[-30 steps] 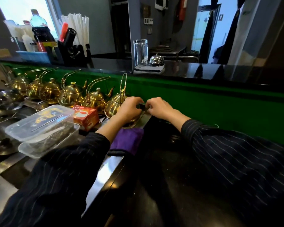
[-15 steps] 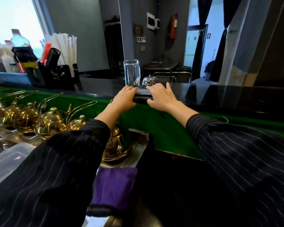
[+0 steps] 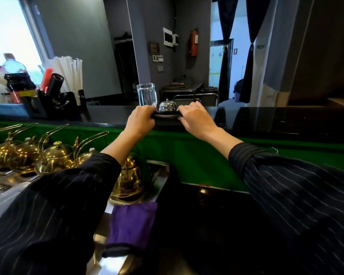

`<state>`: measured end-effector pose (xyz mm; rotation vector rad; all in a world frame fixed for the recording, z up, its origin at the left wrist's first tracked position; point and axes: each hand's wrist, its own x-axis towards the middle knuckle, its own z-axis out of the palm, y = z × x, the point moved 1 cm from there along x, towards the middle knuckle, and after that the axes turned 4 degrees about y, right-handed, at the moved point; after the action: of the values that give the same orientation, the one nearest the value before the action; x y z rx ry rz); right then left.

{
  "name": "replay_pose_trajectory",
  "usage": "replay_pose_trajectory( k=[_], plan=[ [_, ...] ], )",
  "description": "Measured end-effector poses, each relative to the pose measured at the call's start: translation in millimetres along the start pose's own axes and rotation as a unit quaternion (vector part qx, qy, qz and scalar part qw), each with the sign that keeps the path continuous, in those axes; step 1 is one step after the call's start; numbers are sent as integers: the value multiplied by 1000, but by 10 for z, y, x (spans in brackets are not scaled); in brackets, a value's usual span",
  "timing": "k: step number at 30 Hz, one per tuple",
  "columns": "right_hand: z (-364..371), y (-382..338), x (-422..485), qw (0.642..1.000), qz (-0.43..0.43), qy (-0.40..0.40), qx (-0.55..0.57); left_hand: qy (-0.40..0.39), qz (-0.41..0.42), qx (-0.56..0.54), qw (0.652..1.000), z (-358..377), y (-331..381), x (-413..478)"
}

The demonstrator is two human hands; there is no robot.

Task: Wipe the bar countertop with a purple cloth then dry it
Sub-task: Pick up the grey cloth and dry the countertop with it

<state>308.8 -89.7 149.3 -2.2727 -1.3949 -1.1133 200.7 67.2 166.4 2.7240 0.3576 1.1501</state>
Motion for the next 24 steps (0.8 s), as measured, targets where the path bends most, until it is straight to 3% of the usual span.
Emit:
replay_pose_trajectory(
  k=[3,6,10,15,19,24],
  plan=[
    [-400,131,-93,997,35,9,63,-6,14,-74,997,-121,305,10],
    [-787,390,-198,966,157,-62,194,-44,-7,-145,988,-194,674,38],
    [-1263,825,-464,906,288,-117,288,-190,-65,-285,937,-160,1176,35],
    [-1748,1258,-1062,879,312,-150,329,-342,-28,-314,885,124,2014,-177],
    [-2064,1619,-1474,885,318,-134,314,-374,-5,-338,864,475,2861,-357],
    [-2399,2041,-2024,920,331,-79,196,-317,-5,-407,857,816,3813,-464]
  ],
)
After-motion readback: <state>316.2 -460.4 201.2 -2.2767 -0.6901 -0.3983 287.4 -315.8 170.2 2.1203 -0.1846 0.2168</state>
